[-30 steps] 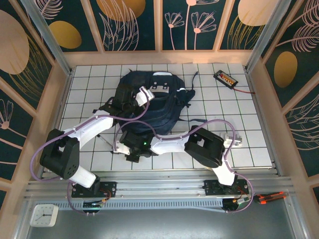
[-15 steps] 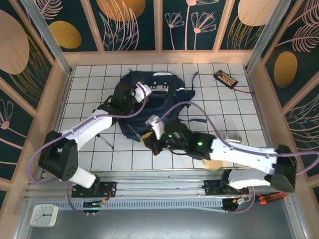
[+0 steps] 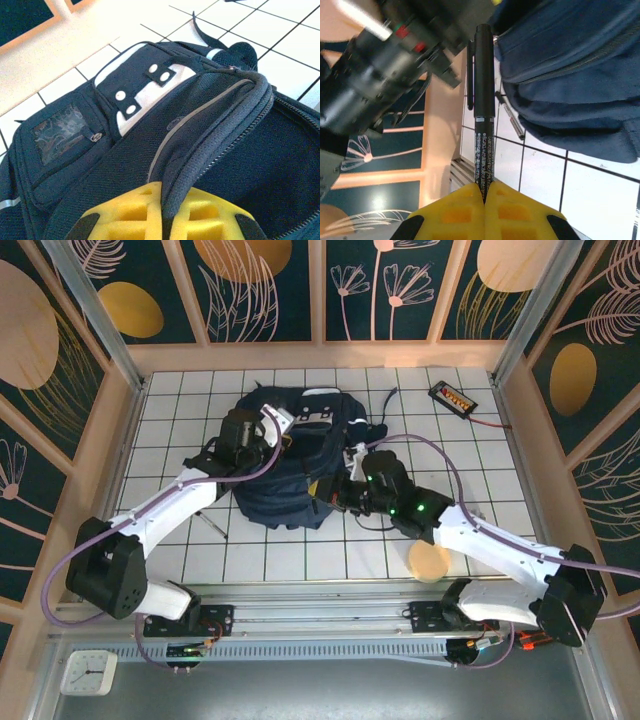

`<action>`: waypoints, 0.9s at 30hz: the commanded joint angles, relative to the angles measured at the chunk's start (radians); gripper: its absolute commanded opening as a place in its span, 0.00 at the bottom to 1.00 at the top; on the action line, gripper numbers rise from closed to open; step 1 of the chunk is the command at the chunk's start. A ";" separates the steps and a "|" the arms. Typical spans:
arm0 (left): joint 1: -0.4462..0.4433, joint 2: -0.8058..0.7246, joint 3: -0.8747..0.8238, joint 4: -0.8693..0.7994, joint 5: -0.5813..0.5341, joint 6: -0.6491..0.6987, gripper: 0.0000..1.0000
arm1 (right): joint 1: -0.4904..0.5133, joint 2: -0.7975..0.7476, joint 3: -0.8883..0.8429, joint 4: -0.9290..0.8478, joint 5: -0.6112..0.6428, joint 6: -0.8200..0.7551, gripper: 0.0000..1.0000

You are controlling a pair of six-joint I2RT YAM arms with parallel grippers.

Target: Pack books, pencil case, and school supplies into a backpack

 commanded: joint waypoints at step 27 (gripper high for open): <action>-0.044 -0.089 -0.067 0.287 0.223 -0.174 0.00 | -0.217 0.745 0.559 0.080 -0.113 0.041 0.18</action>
